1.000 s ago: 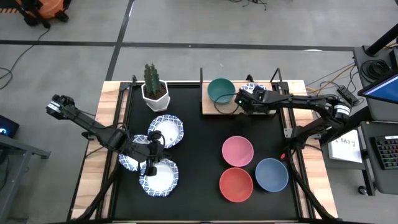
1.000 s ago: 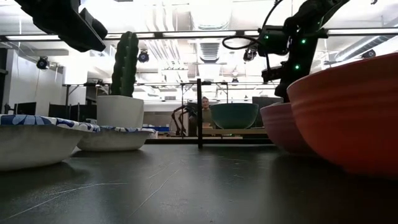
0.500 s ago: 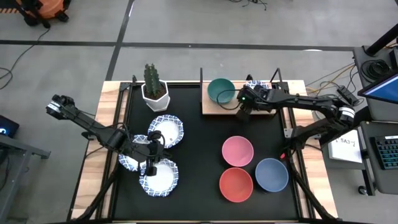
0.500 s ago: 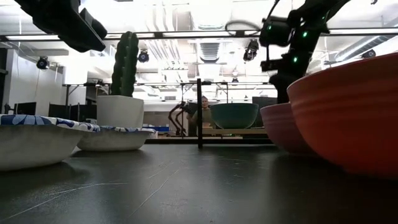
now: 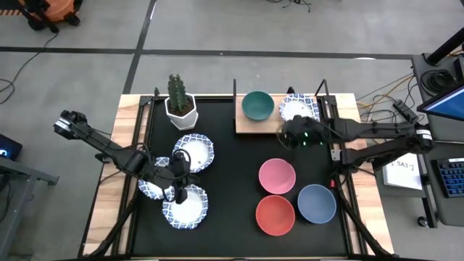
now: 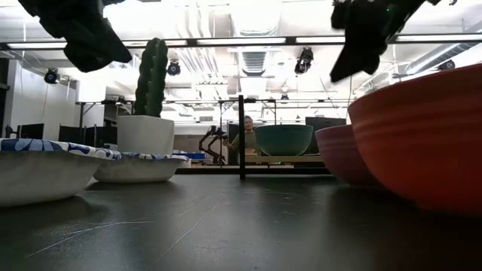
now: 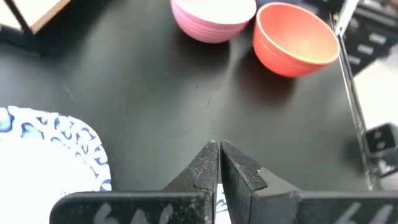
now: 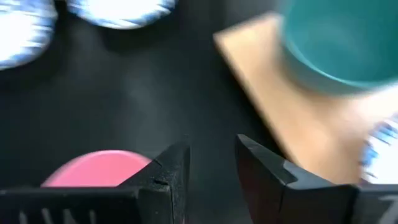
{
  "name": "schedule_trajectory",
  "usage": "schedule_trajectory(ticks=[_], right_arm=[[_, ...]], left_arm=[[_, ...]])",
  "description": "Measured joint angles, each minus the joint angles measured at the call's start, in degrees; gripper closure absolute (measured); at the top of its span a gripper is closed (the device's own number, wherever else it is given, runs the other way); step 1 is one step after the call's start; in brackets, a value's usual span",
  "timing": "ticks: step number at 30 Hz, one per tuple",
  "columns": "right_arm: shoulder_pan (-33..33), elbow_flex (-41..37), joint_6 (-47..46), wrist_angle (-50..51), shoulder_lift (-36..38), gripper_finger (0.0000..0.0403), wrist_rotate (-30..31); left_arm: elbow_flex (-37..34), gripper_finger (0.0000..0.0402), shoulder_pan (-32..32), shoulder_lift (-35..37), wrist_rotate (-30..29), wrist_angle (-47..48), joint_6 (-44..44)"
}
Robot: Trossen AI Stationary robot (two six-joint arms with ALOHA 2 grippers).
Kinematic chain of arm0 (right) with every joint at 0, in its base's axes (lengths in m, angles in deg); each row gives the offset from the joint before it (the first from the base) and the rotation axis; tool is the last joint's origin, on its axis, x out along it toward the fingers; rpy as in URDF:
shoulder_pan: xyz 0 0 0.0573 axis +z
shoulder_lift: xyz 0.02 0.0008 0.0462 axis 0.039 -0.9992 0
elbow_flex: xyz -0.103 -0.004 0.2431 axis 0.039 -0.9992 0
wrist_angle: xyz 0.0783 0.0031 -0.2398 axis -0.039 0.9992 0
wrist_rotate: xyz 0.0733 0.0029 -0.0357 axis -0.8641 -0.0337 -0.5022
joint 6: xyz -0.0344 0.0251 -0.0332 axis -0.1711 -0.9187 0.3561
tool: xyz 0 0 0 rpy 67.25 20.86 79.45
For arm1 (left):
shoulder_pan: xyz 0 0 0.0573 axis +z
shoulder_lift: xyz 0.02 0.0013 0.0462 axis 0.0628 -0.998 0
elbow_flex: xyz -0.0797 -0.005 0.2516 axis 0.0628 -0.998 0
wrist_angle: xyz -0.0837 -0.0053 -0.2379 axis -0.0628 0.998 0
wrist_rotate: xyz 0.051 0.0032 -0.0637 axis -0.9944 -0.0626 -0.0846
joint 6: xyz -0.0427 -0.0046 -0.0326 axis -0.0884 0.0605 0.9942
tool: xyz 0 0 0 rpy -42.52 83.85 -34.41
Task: Place and stack bowls onto a shelf
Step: Stack the blue patterned bowl on top of the blue patterned bowl on the shelf
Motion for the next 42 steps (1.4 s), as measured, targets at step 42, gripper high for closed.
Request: schedule_trajectory(ticks=[42], right_arm=[[16.95, -22.75, 13.99, -36.11, 13.69, 0.0303, 0.95]], left_arm=[[15.01, 0.0402, 6.83, -22.98, -0.28, 6.03, 8.59]])
